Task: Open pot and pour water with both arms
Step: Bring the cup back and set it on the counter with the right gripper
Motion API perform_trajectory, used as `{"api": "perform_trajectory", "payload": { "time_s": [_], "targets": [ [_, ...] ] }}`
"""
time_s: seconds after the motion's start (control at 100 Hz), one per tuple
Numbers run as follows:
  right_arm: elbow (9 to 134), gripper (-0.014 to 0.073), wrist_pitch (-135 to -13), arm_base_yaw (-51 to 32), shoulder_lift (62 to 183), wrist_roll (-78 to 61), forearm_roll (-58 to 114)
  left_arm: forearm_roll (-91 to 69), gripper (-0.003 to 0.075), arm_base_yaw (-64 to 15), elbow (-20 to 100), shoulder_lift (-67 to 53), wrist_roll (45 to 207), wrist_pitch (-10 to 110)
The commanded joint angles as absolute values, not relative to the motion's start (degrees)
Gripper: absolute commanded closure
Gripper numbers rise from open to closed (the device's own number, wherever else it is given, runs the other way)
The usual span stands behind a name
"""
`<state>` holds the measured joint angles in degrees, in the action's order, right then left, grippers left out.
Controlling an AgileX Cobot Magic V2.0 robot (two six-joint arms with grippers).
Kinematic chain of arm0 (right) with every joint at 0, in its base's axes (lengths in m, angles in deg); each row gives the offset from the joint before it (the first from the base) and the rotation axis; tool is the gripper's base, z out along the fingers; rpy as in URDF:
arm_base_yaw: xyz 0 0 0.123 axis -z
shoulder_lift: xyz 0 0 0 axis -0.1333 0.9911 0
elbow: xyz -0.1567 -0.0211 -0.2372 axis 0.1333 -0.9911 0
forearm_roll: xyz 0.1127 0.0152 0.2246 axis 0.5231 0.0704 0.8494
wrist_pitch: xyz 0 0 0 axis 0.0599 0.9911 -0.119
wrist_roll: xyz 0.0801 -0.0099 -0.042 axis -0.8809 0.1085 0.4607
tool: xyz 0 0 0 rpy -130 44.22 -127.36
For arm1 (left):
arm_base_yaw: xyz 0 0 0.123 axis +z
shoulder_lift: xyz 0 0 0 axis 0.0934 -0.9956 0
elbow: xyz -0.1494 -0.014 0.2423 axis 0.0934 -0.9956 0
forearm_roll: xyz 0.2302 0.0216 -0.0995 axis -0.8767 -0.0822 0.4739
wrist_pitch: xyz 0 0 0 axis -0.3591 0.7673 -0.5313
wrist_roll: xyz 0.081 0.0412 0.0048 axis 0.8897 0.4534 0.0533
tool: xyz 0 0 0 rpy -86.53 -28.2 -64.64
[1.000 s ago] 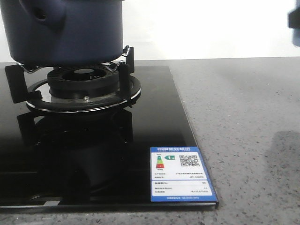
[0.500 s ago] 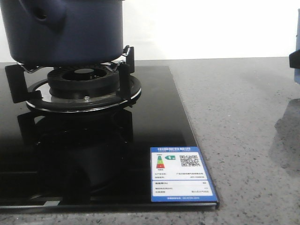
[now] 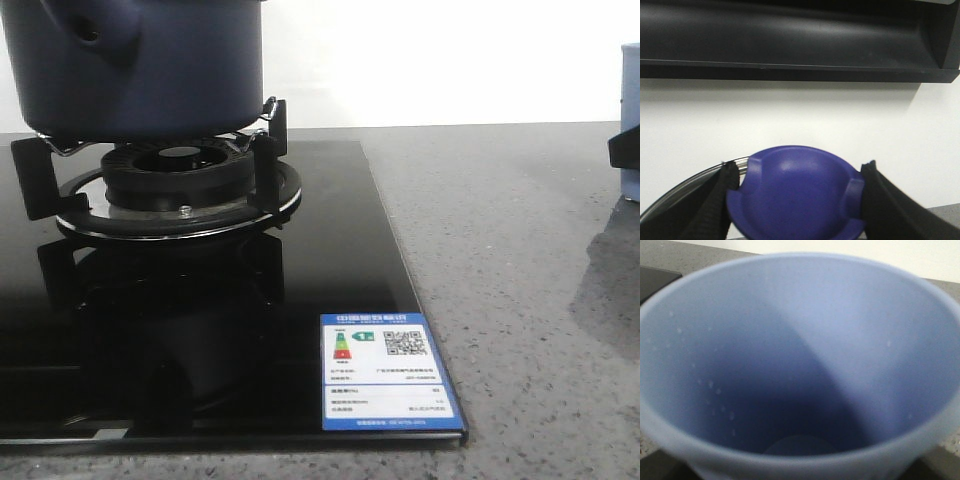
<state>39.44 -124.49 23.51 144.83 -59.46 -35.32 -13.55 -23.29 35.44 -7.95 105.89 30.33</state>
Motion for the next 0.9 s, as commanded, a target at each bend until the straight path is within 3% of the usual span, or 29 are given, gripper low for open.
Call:
{"api": "perform_trajectory", "payload": {
  "time_s": [0.0, 0.29, 0.49, 0.89],
  "targets": [
    [40.7, 0.0154, -128.7, 23.7, 144.0, -58.9, -33.7, -13.9, 0.0348, -23.2, 37.8, -6.5, 105.9, 24.5],
    [40.7, 0.0138, -128.8, 23.7, 144.6, -58.9, -33.7, -13.9, 0.0348, -23.2, 37.8, -6.5, 105.9, 24.5],
    [40.7, -0.0078, -129.0, 23.7, 144.6, -59.4, -33.7, -13.9, 0.0348, -23.2, 37.8, -6.5, 105.9, 24.5],
    [35.2, -0.0056, -126.2, 23.7, 134.6, -62.1, -34.5, -13.8, 0.0348, -23.3, 37.8, -6.5, 105.9, 24.5]
  ]
}}
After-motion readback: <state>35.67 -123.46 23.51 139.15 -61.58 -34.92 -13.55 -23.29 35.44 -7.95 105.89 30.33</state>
